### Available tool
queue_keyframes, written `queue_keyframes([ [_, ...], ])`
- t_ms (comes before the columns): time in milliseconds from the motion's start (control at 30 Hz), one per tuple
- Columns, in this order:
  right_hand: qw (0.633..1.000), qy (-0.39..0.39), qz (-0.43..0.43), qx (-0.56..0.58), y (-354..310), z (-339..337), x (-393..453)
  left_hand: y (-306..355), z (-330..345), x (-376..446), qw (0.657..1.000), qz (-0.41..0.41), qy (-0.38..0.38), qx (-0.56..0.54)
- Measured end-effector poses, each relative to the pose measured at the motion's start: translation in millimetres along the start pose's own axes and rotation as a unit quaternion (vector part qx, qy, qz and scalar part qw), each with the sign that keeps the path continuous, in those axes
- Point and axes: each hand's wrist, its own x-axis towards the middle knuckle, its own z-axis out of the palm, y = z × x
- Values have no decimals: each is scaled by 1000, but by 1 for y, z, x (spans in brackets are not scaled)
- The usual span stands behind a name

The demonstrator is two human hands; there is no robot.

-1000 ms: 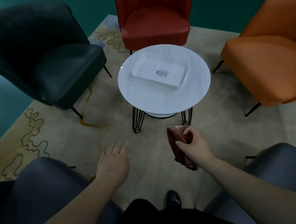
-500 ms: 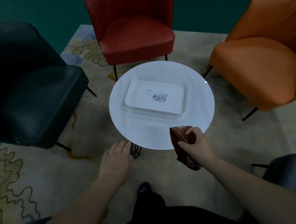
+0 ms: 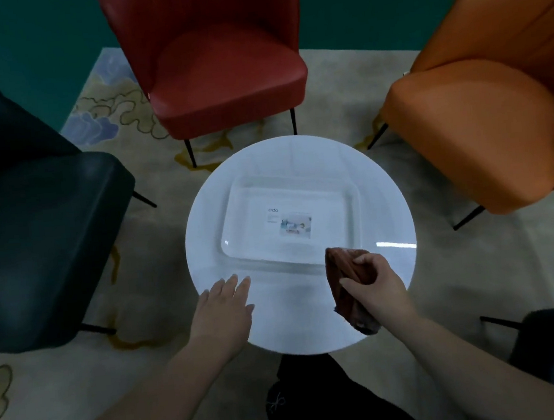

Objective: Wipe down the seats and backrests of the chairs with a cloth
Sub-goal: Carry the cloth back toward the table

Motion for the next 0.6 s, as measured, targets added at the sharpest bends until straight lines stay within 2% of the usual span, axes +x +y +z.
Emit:
queue_keyframes([
  [433, 997, -65, 32, 2, -19, 7, 101, 8, -25, 137, 999, -19, -38, -11],
  [600, 996, -72, 51, 20, -22, 5, 120, 14, -20, 199, 995, -10, -100, 12],
])
